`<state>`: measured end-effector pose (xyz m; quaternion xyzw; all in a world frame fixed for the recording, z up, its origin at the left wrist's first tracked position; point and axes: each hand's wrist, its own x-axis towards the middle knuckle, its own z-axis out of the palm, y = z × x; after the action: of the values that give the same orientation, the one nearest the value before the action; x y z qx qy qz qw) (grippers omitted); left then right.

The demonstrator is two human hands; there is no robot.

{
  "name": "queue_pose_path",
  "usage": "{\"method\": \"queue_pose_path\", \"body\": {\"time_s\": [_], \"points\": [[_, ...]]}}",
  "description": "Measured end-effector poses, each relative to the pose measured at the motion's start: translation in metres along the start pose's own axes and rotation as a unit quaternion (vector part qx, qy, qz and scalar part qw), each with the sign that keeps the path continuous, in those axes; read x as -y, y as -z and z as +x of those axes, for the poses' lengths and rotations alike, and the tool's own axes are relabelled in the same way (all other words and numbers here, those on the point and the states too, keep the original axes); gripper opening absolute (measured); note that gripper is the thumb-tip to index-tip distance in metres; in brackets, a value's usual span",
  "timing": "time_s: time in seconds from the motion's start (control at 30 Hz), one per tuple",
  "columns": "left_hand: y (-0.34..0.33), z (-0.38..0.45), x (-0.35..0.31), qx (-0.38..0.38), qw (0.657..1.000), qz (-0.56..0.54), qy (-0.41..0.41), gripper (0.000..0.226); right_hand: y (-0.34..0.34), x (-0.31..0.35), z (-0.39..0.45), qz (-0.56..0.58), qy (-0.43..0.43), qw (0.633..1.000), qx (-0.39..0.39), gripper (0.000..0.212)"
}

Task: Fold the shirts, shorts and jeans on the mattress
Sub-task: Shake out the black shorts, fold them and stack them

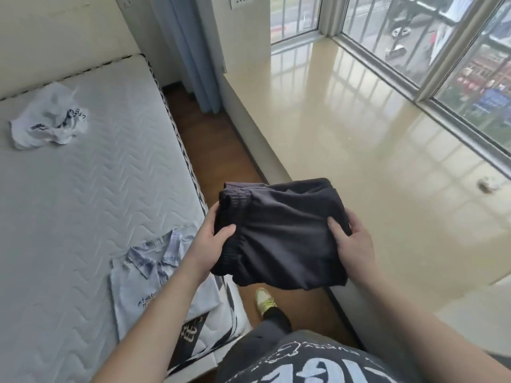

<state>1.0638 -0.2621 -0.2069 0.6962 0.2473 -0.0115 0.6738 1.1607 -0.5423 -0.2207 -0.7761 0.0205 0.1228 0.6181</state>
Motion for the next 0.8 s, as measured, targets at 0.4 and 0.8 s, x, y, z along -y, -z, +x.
{"method": "queue_pose_path", "body": {"time_s": [0.4,0.8], "points": [[0.076,0.081,-0.021,-0.093,0.995,-0.022,0.035,0.053,-0.104,0.058,0.110,-0.010,0.019,0.994,0.103,0.027],[0.130,0.171,-0.039,-0.191,0.977,-0.064,0.065,0.052,-0.206,0.095,0.251,-0.060,0.032,0.972,0.225,0.027]]}}
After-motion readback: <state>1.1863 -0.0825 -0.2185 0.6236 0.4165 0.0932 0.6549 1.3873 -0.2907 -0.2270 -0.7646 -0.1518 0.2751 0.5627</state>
